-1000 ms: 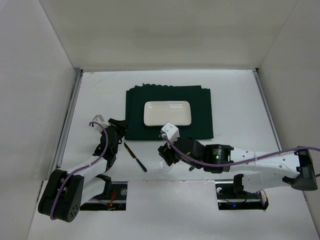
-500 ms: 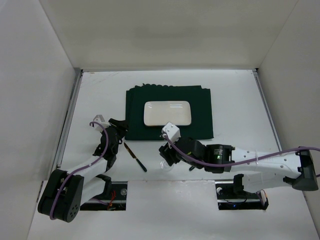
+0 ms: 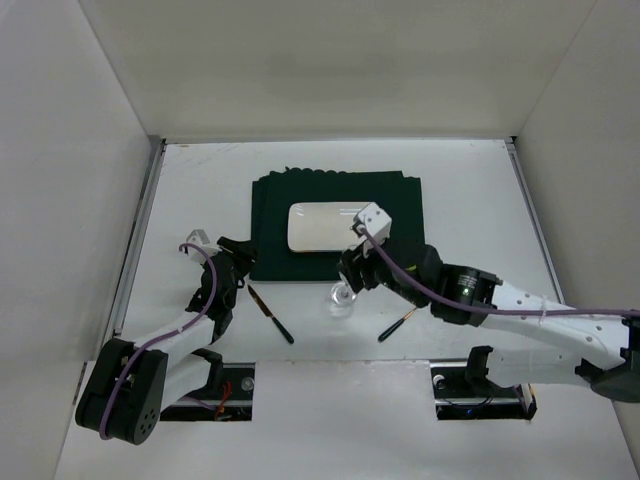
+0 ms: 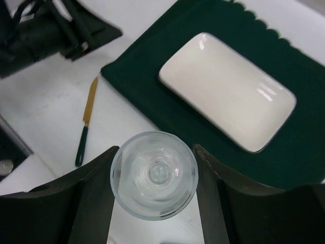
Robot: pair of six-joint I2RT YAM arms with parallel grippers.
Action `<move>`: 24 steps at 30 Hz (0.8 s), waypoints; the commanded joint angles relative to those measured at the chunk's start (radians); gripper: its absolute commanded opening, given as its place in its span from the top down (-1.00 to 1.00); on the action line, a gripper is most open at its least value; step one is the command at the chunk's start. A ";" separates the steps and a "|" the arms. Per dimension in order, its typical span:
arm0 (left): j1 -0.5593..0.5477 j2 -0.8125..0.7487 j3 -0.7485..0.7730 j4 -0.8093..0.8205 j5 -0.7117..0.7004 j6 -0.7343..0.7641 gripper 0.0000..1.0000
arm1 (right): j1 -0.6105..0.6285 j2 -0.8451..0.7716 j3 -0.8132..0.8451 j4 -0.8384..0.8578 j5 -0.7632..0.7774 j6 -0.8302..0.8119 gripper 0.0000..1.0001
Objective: Set the dinner table for one person
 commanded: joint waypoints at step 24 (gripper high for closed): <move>-0.015 0.008 0.017 0.046 -0.018 0.008 0.12 | -0.824 0.331 0.425 0.222 -0.160 -0.062 -0.10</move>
